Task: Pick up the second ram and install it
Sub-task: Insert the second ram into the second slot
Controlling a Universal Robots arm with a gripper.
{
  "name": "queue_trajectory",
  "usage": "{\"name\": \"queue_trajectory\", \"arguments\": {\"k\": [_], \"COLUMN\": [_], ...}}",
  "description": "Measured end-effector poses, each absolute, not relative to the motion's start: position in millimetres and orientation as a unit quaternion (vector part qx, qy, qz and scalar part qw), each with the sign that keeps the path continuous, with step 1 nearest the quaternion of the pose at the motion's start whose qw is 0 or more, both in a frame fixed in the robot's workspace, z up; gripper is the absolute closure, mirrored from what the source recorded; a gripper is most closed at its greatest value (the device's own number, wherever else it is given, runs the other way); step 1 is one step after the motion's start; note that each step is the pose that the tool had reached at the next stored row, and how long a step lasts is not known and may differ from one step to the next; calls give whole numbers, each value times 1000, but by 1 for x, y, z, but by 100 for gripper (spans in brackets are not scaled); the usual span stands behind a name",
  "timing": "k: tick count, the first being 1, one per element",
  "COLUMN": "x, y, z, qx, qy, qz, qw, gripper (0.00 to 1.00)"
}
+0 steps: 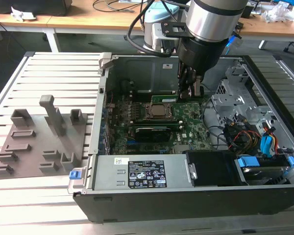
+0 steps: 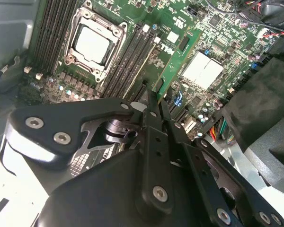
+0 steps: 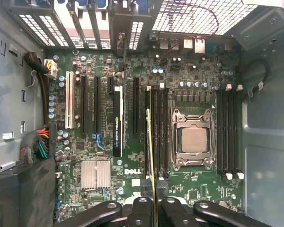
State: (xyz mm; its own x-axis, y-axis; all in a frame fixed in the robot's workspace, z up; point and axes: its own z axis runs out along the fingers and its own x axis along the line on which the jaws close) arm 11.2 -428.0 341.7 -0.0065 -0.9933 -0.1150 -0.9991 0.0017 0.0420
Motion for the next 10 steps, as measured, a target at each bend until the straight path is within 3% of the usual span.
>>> {"name": "queue_trajectory", "arguments": {"k": [10], "x": [11], "y": [-427], "z": [319], "qx": [-704], "qy": [707], "qz": [56], "qw": [26], "gripper": [86]}}
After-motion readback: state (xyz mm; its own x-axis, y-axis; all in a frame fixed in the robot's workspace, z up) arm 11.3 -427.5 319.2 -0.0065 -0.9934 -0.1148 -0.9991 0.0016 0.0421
